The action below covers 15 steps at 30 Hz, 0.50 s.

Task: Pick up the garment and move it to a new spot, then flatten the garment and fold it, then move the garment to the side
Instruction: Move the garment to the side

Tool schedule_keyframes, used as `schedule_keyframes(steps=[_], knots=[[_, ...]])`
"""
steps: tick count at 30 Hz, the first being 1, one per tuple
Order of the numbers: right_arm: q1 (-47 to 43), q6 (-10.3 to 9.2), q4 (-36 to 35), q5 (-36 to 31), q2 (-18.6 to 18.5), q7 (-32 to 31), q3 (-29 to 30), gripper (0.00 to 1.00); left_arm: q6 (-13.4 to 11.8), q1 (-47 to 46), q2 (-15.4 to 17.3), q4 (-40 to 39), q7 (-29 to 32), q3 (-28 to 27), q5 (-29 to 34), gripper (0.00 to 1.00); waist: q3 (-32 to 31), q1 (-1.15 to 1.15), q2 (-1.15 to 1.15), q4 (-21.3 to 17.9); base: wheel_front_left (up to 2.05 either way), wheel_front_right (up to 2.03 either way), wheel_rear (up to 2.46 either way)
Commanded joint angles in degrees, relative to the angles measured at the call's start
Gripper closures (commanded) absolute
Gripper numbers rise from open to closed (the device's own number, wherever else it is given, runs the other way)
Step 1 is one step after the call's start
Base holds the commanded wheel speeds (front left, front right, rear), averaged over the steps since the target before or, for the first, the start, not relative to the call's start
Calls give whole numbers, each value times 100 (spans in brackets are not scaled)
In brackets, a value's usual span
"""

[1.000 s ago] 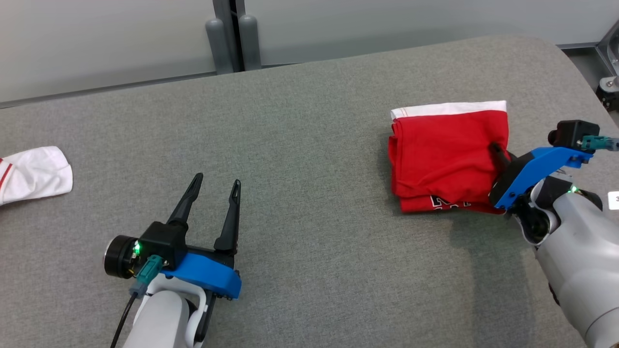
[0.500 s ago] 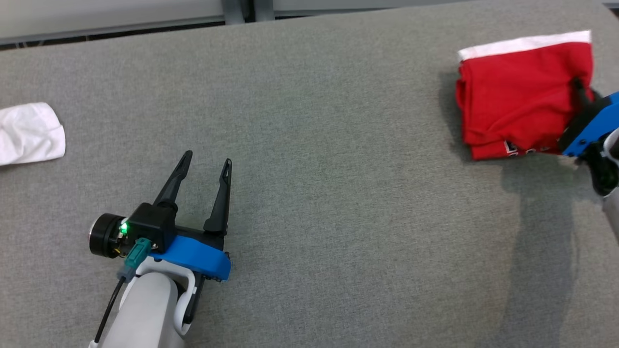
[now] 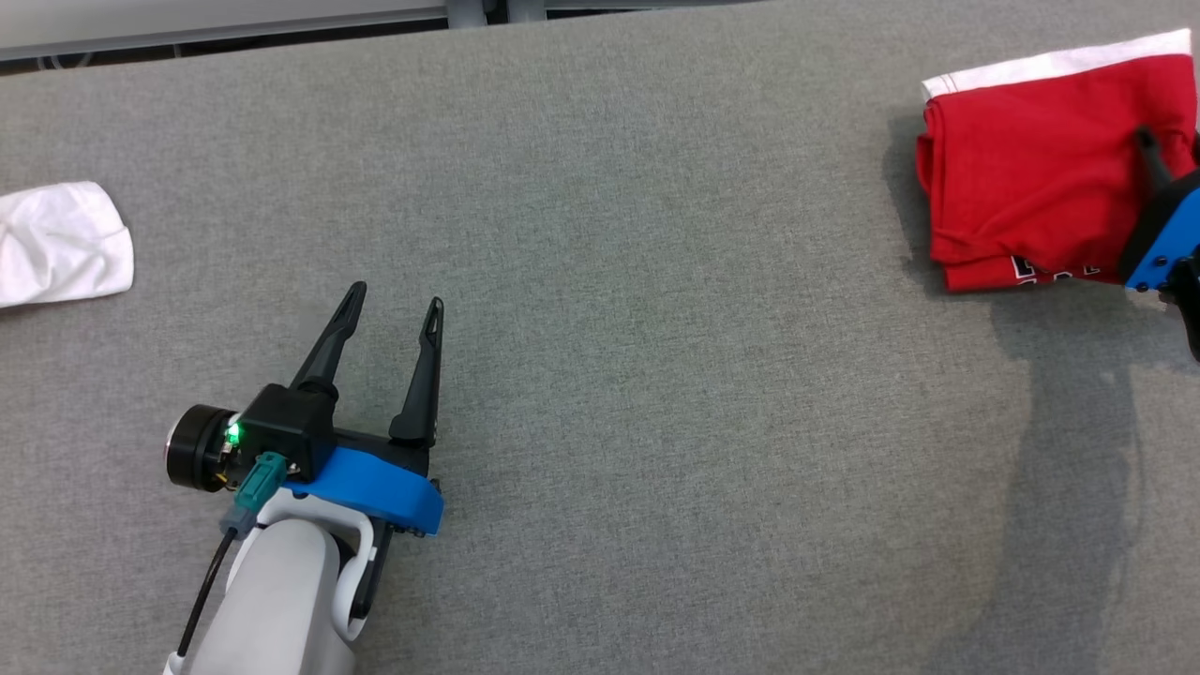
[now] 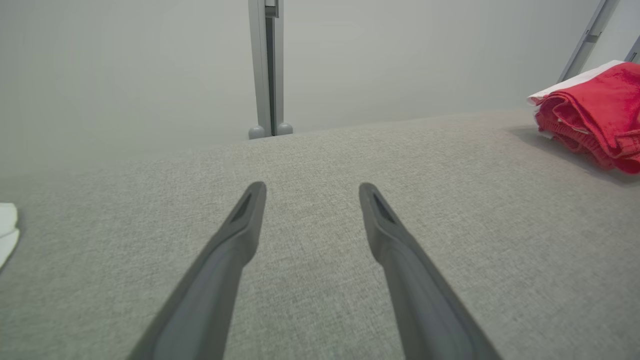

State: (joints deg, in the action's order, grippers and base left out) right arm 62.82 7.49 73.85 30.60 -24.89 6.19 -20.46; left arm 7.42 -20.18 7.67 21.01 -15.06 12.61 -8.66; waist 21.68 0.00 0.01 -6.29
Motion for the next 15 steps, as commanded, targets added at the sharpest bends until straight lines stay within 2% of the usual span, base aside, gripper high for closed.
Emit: schedule_keyframes(steps=[1, 8, 15], knots=[[42, 1, 5, -124, 49, 44, 66, 0, 9, -40, -9, 11, -16, -31, -31, 0, -62, 0, -1, -6, 0, 0, 0], [65, 1, 5, -581, 244, 460, 173, 0, 9, 127, -72, 19, -16, -134, -59, 0, -405, 0, -1, -30, 0, 0, 0], [-185, 1, -309, -774, 669, 862, 26, 0, -24, 450, -138, 19, -16, -332, -113, 0, -1107, 0, -1, -49, 0, 0, 0]])
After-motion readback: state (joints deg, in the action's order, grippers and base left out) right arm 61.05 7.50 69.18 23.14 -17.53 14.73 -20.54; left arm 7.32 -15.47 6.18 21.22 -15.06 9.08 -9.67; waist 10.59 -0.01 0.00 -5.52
